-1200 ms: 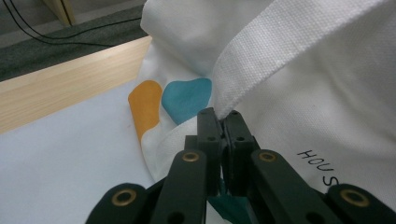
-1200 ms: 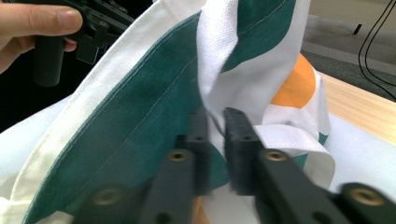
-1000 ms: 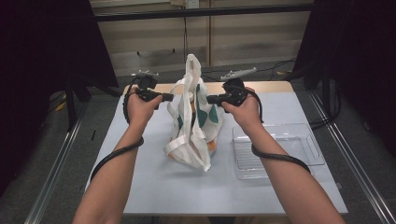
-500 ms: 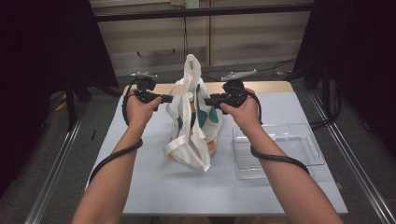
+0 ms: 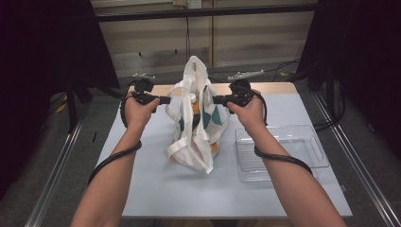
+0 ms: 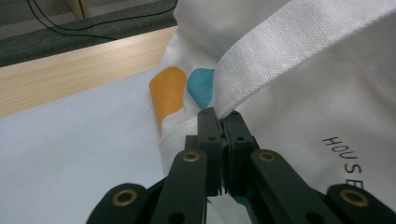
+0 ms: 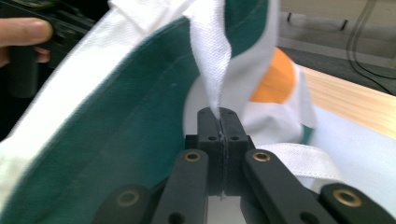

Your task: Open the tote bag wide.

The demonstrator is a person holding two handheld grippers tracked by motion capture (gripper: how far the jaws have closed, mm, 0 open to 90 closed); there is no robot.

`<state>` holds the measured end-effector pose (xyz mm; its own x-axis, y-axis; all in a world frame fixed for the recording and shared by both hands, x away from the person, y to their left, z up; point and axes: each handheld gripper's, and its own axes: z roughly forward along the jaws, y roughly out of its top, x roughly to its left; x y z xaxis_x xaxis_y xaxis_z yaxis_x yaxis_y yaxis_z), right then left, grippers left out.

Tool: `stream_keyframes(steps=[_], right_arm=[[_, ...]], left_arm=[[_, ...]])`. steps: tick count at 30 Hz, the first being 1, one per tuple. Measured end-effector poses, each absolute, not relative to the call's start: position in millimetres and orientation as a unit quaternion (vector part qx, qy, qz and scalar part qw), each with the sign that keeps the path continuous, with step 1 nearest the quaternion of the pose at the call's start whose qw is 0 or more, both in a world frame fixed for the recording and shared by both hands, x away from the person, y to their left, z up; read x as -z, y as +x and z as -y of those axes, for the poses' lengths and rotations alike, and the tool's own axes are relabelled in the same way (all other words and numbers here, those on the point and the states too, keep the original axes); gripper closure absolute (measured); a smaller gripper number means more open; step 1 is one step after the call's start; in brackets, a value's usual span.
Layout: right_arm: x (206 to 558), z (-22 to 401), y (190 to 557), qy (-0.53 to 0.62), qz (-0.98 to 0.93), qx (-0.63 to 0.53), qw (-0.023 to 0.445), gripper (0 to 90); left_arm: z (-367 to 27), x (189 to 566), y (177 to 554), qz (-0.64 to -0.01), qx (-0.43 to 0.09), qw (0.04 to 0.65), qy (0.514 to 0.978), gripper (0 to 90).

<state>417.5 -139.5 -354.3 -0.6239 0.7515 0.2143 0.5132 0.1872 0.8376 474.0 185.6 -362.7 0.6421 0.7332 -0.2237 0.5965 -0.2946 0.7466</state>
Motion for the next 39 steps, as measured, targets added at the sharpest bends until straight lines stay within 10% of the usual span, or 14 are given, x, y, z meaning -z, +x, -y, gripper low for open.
stream_keyframes(steps=[39], right_arm=[[394.3,196.7,420.8,0.474,-0.747,-0.45,0.126,90.0]], left_arm=[[-217.2,412.2,486.1,-0.467,-0.07,0.393,0.789,87.8]])
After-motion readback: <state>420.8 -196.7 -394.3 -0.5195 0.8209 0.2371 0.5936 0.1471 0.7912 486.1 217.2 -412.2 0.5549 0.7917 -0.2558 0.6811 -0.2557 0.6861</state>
